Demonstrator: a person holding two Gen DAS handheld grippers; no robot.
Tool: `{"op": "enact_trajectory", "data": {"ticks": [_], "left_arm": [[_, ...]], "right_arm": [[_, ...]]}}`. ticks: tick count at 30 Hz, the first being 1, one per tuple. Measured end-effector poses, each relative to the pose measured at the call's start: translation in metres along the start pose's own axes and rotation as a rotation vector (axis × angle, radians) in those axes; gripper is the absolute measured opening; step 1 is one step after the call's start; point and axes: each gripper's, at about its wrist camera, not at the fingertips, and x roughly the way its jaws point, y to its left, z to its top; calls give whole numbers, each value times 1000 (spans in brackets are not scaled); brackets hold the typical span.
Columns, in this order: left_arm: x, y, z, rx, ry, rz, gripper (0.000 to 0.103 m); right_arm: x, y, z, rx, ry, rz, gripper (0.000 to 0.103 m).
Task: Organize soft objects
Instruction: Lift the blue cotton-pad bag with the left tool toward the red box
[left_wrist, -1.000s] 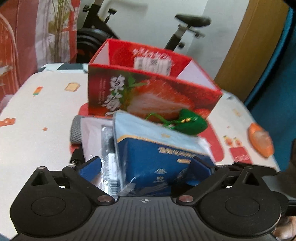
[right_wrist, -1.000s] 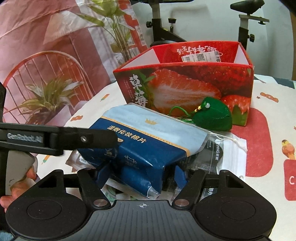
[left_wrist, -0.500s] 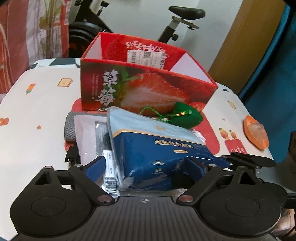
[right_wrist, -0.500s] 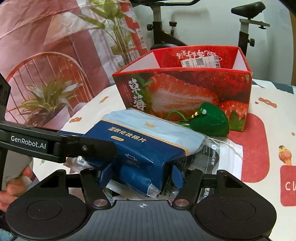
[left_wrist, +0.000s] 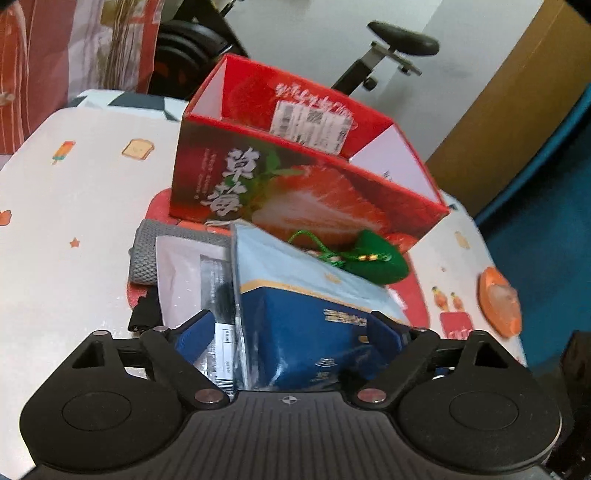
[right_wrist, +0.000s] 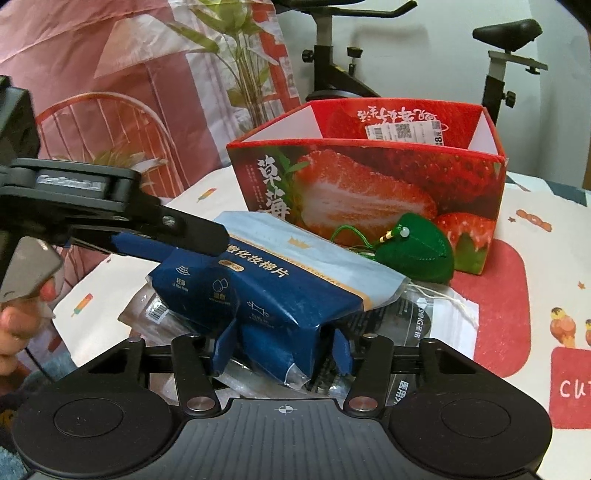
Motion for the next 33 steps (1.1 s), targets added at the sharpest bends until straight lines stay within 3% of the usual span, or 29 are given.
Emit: {"op": "enact_trajectory", "data": {"ticks": [2, 8, 20, 33], "left_arm": [[5, -2, -1, 22, 10, -18, 76], [6, -6, -4, 49, 2, -29, 64], [-32, -5, -5, 39, -83, -54, 63], [-57, -29, 43, 75, -221, -63, 63]], "right_arm": [[0, 0, 0, -7, 2, -1, 49], [0, 3, 1, -42, 9, -29, 45], [-22, 27, 23, -193, -57, -51, 40], [-41, 29, 86, -302, -157, -79, 40]]}}
